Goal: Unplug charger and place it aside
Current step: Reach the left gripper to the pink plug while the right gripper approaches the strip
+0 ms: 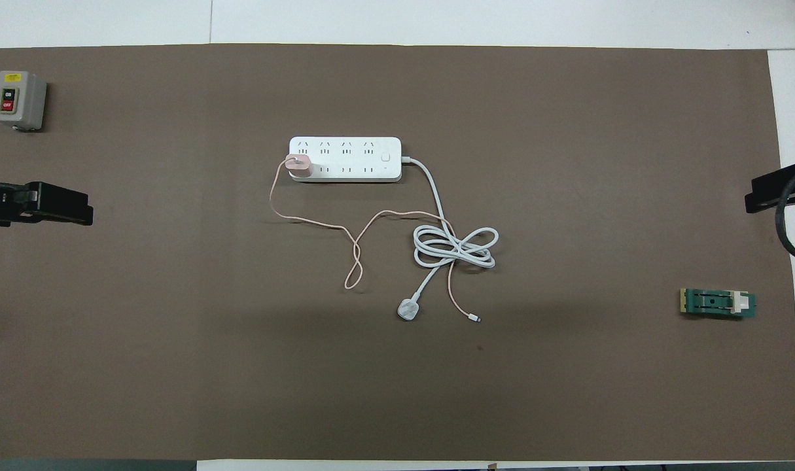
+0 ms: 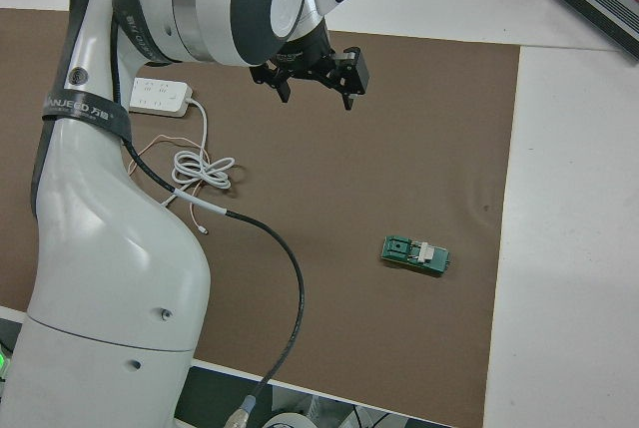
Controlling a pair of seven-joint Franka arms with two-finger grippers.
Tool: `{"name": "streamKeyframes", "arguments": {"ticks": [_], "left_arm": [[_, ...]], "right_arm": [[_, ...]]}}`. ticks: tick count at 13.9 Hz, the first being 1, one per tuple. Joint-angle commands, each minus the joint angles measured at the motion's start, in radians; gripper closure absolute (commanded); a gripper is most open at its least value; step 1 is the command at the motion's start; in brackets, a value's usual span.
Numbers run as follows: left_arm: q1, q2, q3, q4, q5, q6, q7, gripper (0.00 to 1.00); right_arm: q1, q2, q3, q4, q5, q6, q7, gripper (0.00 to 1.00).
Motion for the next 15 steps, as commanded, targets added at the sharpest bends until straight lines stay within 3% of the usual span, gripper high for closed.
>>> {"name": "streamKeyframes", "arguments": {"ticks": [1, 9, 13, 15], "left_arm": [[-0.010, -0.028, 0.000, -0.041, 0.005, 0.027, 0.005, 0.00], [-0.067, -0.020, -0.004, -0.069, 0.005, 0.031, -0.023, 0.00], [-0.165, 0.079, -0.009, -0.062, 0.005, 0.176, -0.347, 0.00], [-0.211, 0.136, -0.009, -0.050, 0.005, 0.224, -0.525, 0.00]], "right_arm": [[-0.005, -0.013, -0.001, -0.012, 0.020, 0.011, -0.017, 0.00], [0.000, -0.020, -0.003, -0.018, 0.019, -0.019, -0.019, 0.00], [0.004, -0.028, -0.001, -0.034, 0.025, -0.013, 0.006, 0.00], [0.004, -0.027, -0.003, -0.061, 0.144, -0.009, 0.198, 0.00]]}}
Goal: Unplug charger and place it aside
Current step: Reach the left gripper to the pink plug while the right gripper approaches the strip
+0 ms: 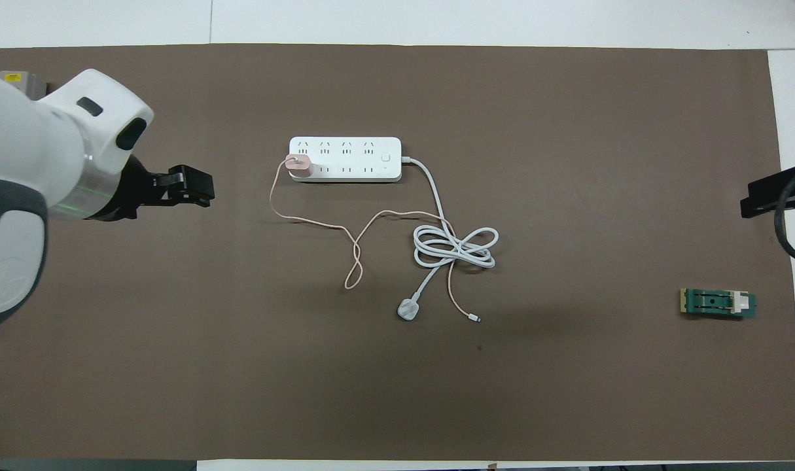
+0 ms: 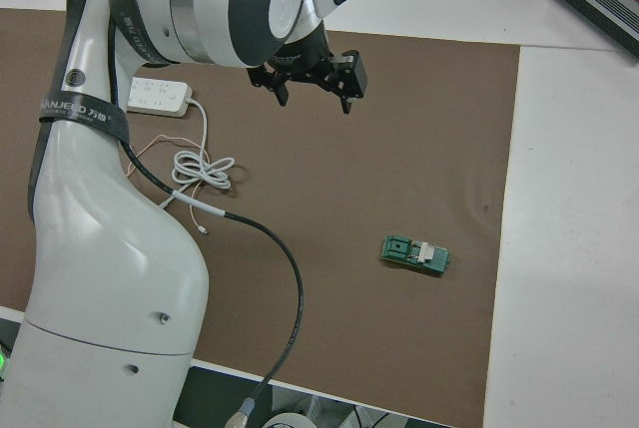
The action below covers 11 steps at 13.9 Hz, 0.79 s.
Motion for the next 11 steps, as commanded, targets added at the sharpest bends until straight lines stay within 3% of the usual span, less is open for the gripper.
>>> {"name": "streamKeyframes", "arguments": {"ticks": [1, 5, 7, 9, 10, 11], "left_arm": [[-0.038, 0.066, 0.009, 0.014, 0.006, 0.080, -0.252, 0.00], [-0.077, 0.152, 0.014, 0.035, 0.034, 0.181, -0.790, 0.00], [-0.094, 0.198, 0.012, 0.058, 0.115, 0.229, -1.172, 0.00], [-0.094, 0.232, 0.015, 0.061, 0.120, 0.223, -1.339, 0.00], [-0.101, 0.279, 0.018, 0.086, 0.121, 0.217, -1.409, 0.00], [-0.115, 0.391, 0.026, 0.233, 0.123, 0.163, -1.527, 0.01]], "right_arm": [[0.007, -0.016, -0.002, -0.072, 0.132, 0.026, 0.244, 0.00], [0.078, 0.070, 0.000, -0.112, 0.330, 0.138, 0.621, 0.00], [0.121, 0.137, 0.000, -0.113, 0.432, 0.214, 0.816, 0.00], [0.174, 0.197, 0.000, -0.112, 0.514, 0.293, 0.978, 0.00], [0.190, 0.225, 0.000, -0.112, 0.568, 0.325, 1.033, 0.00], [0.213, 0.271, 0.000, -0.112, 0.678, 0.388, 1.096, 0.00]]}}
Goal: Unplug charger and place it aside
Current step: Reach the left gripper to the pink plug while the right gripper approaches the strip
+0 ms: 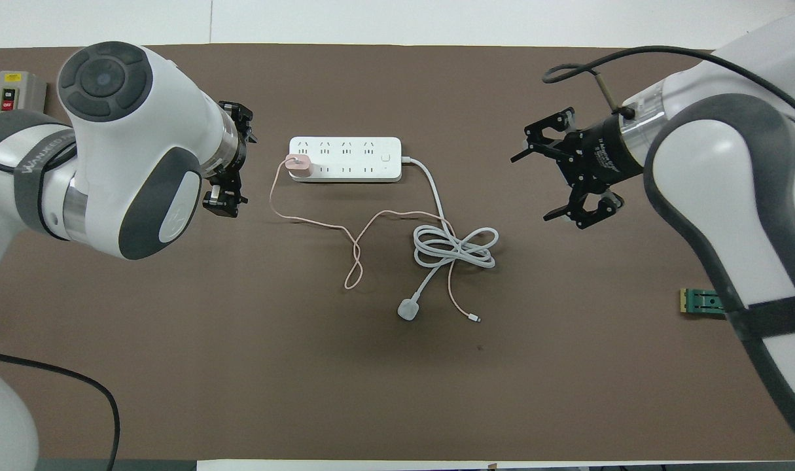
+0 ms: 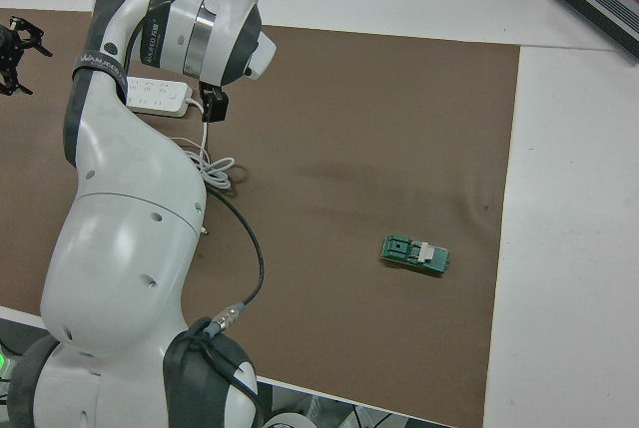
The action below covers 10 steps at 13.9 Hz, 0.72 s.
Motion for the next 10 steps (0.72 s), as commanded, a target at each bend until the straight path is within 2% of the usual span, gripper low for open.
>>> {"name": "streamKeyframes", "arguments": {"ticks": [1, 2, 4, 5, 6, 8, 9, 10], "left_arm": [[-0.051, 0.247, 0.026, 0.315, 0.062, -0.152, -0.172, 0.02], [-0.077, 0.320, 0.031, 0.425, 0.073, -0.194, -0.180, 0.03], [-0.083, 0.360, 0.058, 0.474, 0.059, -0.204, -0.190, 0.04], [-0.092, 0.408, 0.064, 0.495, 0.058, -0.210, -0.200, 0.04], [-0.109, 0.423, 0.067, 0.514, 0.059, -0.207, -0.200, 0.04], [-0.105, 0.420, 0.064, 0.503, 0.055, -0.201, -0.200, 0.04], [-0.103, 0.417, 0.063, 0.479, 0.041, -0.195, -0.201, 0.04], [-0.105, 0.413, 0.063, 0.465, 0.036, -0.185, -0.203, 0.04]], "right_arm": [[0.033, 0.091, -0.005, 0.022, 0.194, 0.087, 0.134, 0.00], [0.048, 0.135, -0.004, 0.042, 0.256, 0.136, 0.167, 0.00], [0.099, 0.226, -0.005, 0.089, 0.333, 0.198, 0.245, 0.00], [0.114, 0.277, -0.004, 0.116, 0.340, 0.201, 0.259, 0.00], [0.142, 0.309, -0.004, 0.119, 0.357, 0.218, 0.257, 0.00], [0.167, 0.351, -0.004, 0.119, 0.452, 0.286, 0.256, 0.00], [0.165, 0.386, -0.004, 0.128, 0.466, 0.282, 0.259, 0.00], [0.167, 0.430, -0.004, 0.186, 0.477, 0.281, 0.262, 0.00]]}}
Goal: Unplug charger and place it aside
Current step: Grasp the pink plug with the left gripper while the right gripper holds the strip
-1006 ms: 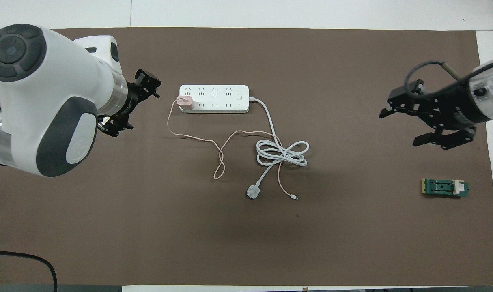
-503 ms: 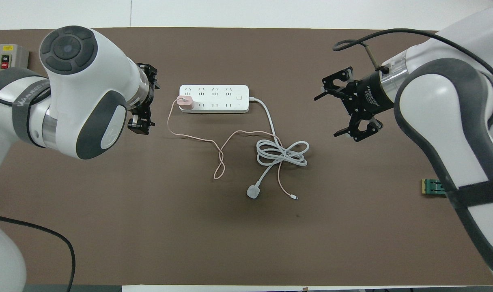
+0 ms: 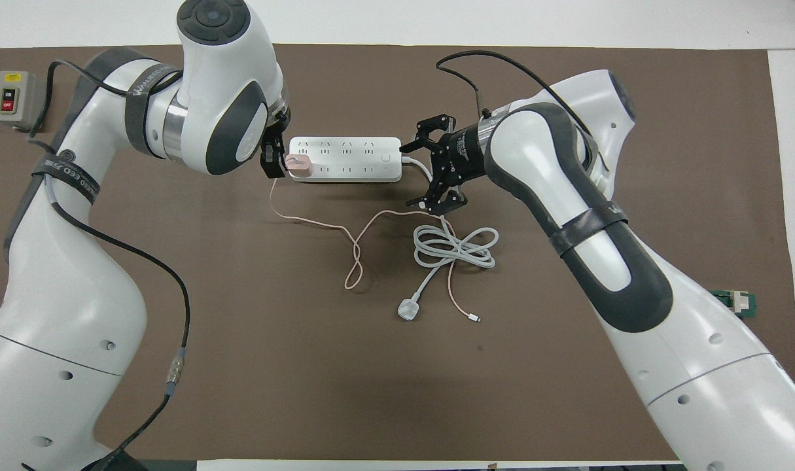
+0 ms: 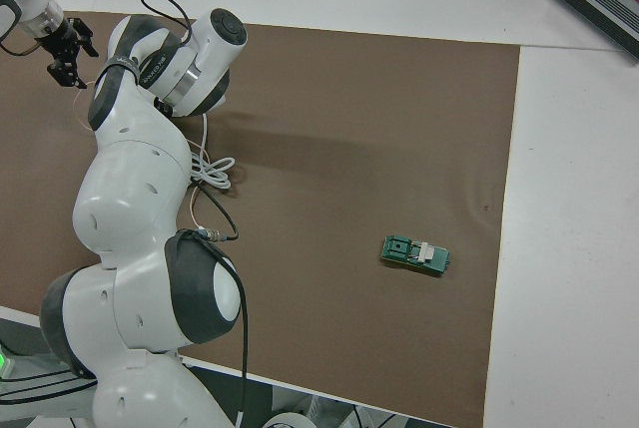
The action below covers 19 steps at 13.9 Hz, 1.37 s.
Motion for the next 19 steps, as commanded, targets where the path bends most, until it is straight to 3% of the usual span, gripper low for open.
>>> {"name": "streamKeyframes", "arguments": {"ticks": [1, 6, 19], "left_arm": [[-0.014, 0.000, 0.014, 0.010, -0.011, -0.011, -0.017, 0.04], [-0.014, -0.049, 0.014, -0.120, -0.038, 0.098, -0.028, 0.04], [-0.012, -0.108, 0.014, -0.284, -0.032, 0.216, -0.017, 0.08]], "right_arm": [[-0.004, 0.129, -0.003, 0.132, 0.028, -0.001, 0.030, 0.00], [0.029, 0.177, -0.003, 0.177, -0.024, 0.001, 0.008, 0.00], [0.034, 0.314, -0.006, 0.339, -0.042, 0.084, -0.024, 0.00]]}}
